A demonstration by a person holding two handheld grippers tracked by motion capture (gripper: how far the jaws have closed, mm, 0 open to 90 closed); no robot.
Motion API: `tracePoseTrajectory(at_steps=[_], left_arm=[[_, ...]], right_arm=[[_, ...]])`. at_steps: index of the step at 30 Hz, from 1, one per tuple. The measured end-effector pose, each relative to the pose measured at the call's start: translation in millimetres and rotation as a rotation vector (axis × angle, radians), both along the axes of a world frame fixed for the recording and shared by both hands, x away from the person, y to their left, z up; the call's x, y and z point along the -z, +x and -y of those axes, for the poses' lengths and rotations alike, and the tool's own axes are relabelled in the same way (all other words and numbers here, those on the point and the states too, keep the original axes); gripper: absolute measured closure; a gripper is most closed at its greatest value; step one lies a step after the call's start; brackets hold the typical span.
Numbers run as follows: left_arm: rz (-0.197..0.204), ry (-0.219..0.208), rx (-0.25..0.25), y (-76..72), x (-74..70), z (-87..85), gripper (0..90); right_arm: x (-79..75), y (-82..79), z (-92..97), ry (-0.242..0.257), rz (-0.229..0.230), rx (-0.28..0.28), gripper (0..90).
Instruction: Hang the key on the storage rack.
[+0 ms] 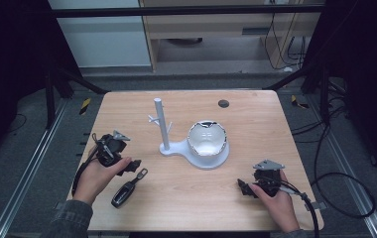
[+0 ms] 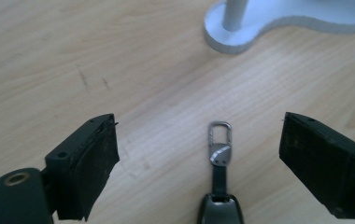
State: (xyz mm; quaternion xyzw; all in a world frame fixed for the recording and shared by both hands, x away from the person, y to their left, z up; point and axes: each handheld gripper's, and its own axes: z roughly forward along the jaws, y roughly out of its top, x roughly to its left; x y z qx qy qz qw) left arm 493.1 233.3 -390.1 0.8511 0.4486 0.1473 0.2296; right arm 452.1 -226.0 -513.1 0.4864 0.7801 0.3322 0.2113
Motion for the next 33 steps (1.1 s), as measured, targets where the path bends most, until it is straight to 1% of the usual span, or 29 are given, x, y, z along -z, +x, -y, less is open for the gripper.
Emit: tracePoseTrajectory(at_steps=[1,2,3,4,5,6,8,10,11,12,13,14,16,17,19,20,22,24,25,27,28,29,30,33], left_arm=[[-0.028,0.009,0.007,1.8,0.4,0.7,11.1],[-0.053,0.031,0.014,3.8,1.4,1.0,11.4],[-0.065,0.060,0.017,6.2,1.8,-0.1,13.8],[-0.070,0.081,0.010,9.0,2.0,-1.7,16.2],[-0.076,0.090,0.003,11.7,2.2,-3.3,16.0],[-0.092,0.089,-0.001,13.6,2.6,-4.1,16.0],[-0.119,0.108,0.008,15.9,3.2,-3.7,15.4],[-0.154,0.129,0.029,16.1,5.3,-0.1,13.1],[-0.196,0.152,0.055,16.7,9.7,4.7,12.3],[-0.196,0.152,0.055,16.7,9.7,4.7,11.1],[-0.228,0.178,0.072,18.2,15.8,9.4,11.1],[-0.228,0.178,0.072,18.2,15.8,9.4,10.7],[-0.267,0.192,0.074,21.2,22.9,13.6,9.6],[-0.284,0.197,0.075,22.6,26.2,15.4,11.2],[-0.305,0.205,0.074,25.2,31.4,18.1,12.2],[-0.317,0.202,0.074,25.7,34.5,19.5,12.2],[-0.331,0.211,0.076,27.1,38.7,20.8,15.8],[-0.336,0.219,0.072,27.7,42.9,21.1,16.1],[-0.336,0.211,0.070,27.5,44.9,20.9,17.3],[-0.337,0.206,0.075,26.8,47.6,19.5,24.2],[-0.336,0.206,0.072,25.8,49.2,19.3,24.2],[-0.344,0.200,0.075,24.6,50.8,18.9,25.6],[-0.350,0.202,0.083,22.8,52.3,18.2,32.1],[-0.357,0.207,0.088,21.4,53.8,19.3,36.5]], right_arm=[[0.0,-0.1,0.0,0.000,0.000,0.001,0.9],[0.0,-0.3,0.1,-0.004,0.001,0.000,0.9],[0.0,-0.7,0.0,-0.002,-0.001,0.002,0.9],[-0.1,-0.9,0.0,-0.001,-0.001,0.001,0.9],[-0.1,-1.0,0.0,0.000,-0.001,0.001,0.9],[-0.1,-1.1,0.0,-0.001,-0.001,0.001,0.9],[-0.1,-1.3,-0.1,-0.001,-0.001,0.003,0.9],[0.1,-1.9,-0.5,0.001,0.000,0.006,0.9],[0.0,-2.2,-0.6,0.003,-0.001,0.006,0.9],[0.0,-2.2,-0.6,0.003,-0.001,0.006,0.9],[0.1,-2.6,-0.8,0.002,-0.002,0.008,0.9],[0.1,-2.6,-0.8,0.002,-0.002,0.008,0.9],[-0.1,-2.7,-0.6,-0.002,-0.002,0.007,0.8],[0.0,-2.6,-0.6,-0.001,-0.001,0.007,0.8],[0.0,-2.7,-0.6,0.000,-0.001,0.006,0.8],[0.0,-2.7,-0.6,0.000,-0.001,0.006,0.8],[-0.1,-2.9,-0.6,-0.001,-0.001,0.007,0.8],[-0.1,-2.9,-0.7,-0.001,-0.002,0.007,0.8],[0.0,-2.9,-0.6,-0.003,-0.001,0.008,0.8],[0.0,-2.9,-0.6,-0.003,-0.001,0.007,0.8],[-0.1,-3.0,-0.7,-0.002,-0.002,0.007,0.8],[0.0,-2.9,-0.6,-0.003,-0.001,0.007,0.8],[0.0,-2.9,-0.7,-0.003,-0.001,0.007,0.8],[0.0,-2.9,-0.7,-0.003,-0.001,0.007,0.8]])
